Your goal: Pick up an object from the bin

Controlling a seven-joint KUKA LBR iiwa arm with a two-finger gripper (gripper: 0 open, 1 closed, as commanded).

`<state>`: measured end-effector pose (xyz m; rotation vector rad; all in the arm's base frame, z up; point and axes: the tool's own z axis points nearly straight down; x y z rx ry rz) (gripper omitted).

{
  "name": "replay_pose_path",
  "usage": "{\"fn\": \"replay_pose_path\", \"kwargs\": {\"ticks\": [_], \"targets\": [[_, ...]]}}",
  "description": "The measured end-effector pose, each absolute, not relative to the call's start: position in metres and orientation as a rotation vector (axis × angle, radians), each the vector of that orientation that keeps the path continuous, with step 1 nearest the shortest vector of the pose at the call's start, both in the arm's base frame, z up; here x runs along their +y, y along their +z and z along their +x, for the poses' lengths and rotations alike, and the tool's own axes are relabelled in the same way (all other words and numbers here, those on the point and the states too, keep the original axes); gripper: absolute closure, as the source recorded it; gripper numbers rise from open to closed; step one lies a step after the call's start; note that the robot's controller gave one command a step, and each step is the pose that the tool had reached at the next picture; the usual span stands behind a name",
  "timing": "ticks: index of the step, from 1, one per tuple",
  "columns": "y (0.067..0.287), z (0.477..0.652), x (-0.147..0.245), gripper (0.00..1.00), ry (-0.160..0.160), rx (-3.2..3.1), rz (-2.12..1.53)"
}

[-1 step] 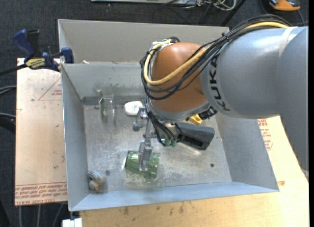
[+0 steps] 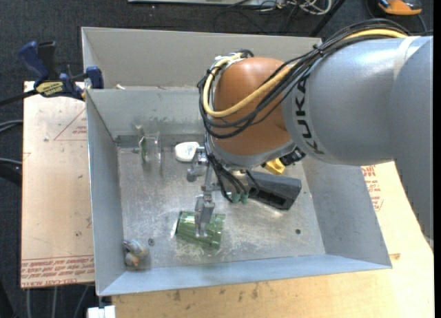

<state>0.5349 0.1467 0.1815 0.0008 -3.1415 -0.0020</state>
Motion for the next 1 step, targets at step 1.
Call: {"fn": "replay_pose_path", "kwargs": {"ticks": [1], "targets": [[0.0869,0.5455,0.138,1.0,-0.011,-3.124,0.225]]}}
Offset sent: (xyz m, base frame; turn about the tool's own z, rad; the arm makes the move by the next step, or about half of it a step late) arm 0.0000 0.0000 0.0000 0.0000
